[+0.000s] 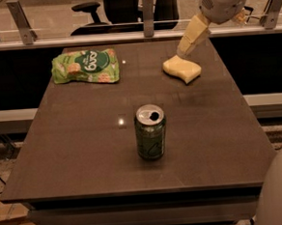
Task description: Pick sponge
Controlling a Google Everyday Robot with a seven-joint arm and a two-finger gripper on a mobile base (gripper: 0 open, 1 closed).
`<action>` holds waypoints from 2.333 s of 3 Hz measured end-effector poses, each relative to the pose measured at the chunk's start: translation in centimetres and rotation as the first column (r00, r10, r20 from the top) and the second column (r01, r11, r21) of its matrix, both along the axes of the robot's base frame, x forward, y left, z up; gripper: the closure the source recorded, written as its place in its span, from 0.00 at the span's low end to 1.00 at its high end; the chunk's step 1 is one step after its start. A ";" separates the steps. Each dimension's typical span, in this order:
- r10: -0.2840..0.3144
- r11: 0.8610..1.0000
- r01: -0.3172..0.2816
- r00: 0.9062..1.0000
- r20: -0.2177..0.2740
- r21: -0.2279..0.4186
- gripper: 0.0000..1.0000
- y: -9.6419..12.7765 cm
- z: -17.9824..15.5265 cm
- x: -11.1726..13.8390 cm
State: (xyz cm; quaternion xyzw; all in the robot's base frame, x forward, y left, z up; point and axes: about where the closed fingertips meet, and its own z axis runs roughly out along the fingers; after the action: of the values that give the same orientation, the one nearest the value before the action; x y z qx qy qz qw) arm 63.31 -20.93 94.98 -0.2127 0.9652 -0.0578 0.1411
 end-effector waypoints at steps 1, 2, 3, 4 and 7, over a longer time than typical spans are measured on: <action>0.027 0.999 -0.026 1.000 -0.008 0.024 0.00 1.3 -1.4 0.0; 0.080 0.996 -0.079 0.997 -0.015 0.045 0.00 3.2 -3.0 -0.4; 0.153 0.986 -0.152 0.988 -0.003 0.066 0.00 4.7 -4.6 -0.8; 0.206 0.975 -0.208 0.978 0.028 0.077 0.00 5.5 -6.5 -0.3; 0.217 0.975 -0.218 0.976 0.023 0.041 0.00 6.5 -6.5 1.6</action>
Offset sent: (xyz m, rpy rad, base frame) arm -0.0145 0.0537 -0.0500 0.0653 0.0392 0.1439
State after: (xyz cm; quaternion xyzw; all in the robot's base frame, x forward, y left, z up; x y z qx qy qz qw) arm 64.92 -14.46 88.48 -0.3135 0.9357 -0.0229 0.1600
